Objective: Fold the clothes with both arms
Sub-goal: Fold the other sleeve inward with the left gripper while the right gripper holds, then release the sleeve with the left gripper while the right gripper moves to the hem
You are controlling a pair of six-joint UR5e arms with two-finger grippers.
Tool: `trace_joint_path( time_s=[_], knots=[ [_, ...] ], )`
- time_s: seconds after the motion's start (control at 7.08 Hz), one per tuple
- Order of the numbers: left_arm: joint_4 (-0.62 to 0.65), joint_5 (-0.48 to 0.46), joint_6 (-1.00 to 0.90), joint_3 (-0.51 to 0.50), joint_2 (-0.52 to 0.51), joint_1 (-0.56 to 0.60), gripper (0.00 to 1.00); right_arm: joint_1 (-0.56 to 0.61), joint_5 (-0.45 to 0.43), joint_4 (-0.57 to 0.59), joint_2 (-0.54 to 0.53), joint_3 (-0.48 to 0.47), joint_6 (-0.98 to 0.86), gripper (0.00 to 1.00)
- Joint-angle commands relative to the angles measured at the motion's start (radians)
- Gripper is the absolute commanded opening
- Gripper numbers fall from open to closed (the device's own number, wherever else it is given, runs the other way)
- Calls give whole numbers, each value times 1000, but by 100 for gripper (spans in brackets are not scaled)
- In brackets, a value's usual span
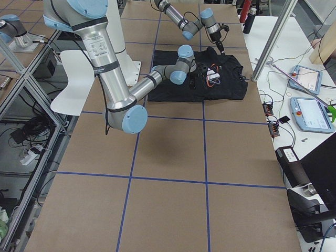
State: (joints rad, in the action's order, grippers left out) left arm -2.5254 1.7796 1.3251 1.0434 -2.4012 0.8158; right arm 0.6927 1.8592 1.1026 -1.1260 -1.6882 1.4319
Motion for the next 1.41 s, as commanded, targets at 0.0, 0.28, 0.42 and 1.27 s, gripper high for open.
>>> trace_joint_path(
  time_s=[0.0, 0.28, 0.42, 1.27],
  knots=[
    [8, 10, 11, 102, 37, 0, 59, -10, -3, 0, -12, -36, 68, 99],
    [10, 94, 11, 309, 187, 0, 66, -77, -24, 2, -104, -105, 283, 99],
    [10, 136, 13, 376, 244, 2, 66, -154, -100, 3, -186, -189, 359, 99],
    [162, 170, 75, 676, 413, 6, 66, -516, -382, 11, -485, -372, 613, 94]
  ],
)
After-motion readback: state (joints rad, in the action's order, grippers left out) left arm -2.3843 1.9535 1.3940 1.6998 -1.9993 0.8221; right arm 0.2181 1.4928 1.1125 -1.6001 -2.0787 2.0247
